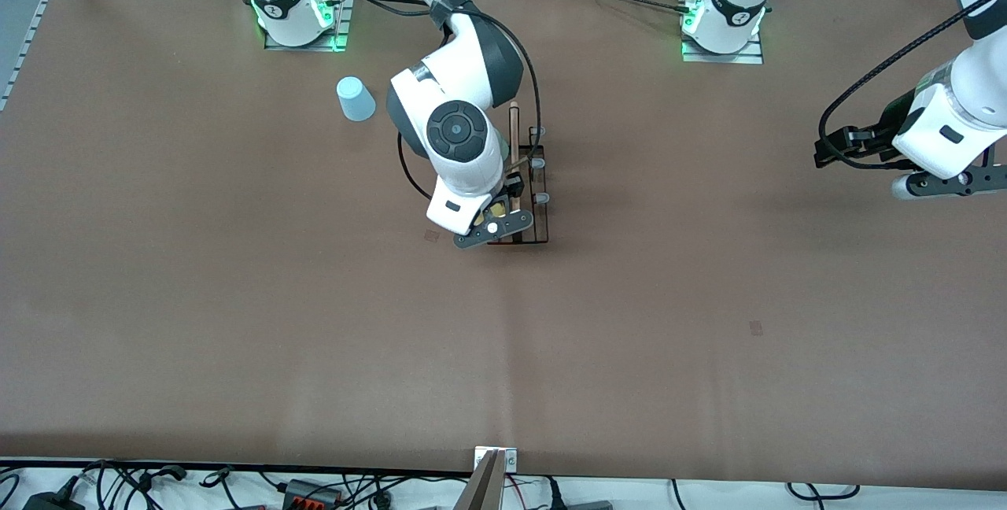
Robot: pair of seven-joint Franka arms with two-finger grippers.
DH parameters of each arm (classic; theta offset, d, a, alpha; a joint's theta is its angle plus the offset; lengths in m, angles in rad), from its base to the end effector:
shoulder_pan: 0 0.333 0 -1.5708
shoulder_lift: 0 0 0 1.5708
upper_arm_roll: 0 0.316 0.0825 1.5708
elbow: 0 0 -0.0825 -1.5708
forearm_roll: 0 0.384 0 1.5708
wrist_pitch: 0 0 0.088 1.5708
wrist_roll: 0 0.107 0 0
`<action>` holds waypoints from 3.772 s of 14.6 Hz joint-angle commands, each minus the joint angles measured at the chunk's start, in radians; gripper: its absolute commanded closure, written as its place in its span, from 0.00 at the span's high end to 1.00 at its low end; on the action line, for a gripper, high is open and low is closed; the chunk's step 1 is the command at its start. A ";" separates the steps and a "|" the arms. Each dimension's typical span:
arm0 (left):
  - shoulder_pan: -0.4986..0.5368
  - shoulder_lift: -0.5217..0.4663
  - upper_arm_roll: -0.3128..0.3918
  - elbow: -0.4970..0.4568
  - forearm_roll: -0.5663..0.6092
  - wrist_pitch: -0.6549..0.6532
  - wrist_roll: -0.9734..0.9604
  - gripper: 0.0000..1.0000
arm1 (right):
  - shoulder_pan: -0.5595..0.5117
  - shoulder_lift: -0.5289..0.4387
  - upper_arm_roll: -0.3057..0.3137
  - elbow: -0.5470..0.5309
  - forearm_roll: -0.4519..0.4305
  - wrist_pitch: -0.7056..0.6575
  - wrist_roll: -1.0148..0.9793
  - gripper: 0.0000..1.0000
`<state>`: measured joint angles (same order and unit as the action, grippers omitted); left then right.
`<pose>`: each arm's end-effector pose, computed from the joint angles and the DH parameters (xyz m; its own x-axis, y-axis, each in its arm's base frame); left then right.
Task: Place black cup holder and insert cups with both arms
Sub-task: 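Lower the yellow cup onto a holder peg beside the mint cup, then open the right gripper and lift it away from the yellow cup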
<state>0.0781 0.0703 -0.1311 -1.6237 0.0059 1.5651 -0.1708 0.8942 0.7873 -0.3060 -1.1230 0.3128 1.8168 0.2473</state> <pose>0.5685 -0.0272 0.5600 0.9850 0.1171 -0.1266 0.1157 -0.9931 -0.0185 0.5675 0.4917 0.3484 0.9407 0.3293 -0.0814 0.3247 -0.9436 -0.0648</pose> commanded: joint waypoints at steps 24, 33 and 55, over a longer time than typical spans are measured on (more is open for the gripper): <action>0.011 -0.017 -0.005 0.010 0.003 -0.004 0.007 1.00 | 0.025 0.018 0.001 -0.052 0.000 0.059 0.023 0.27; 0.017 -0.017 -0.005 0.010 0.003 -0.005 0.008 1.00 | 0.028 0.030 -0.001 -0.052 0.000 0.064 0.026 0.87; 0.006 -0.021 -0.021 0.011 0.003 -0.007 0.007 1.00 | 0.011 -0.177 -0.392 -0.040 0.000 -0.149 0.060 1.00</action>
<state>0.0802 0.0618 -0.1474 -1.6128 0.0059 1.5692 -0.1708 0.9053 0.6275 -0.6571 -1.1522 0.3124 1.6833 0.3138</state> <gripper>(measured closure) 0.000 0.000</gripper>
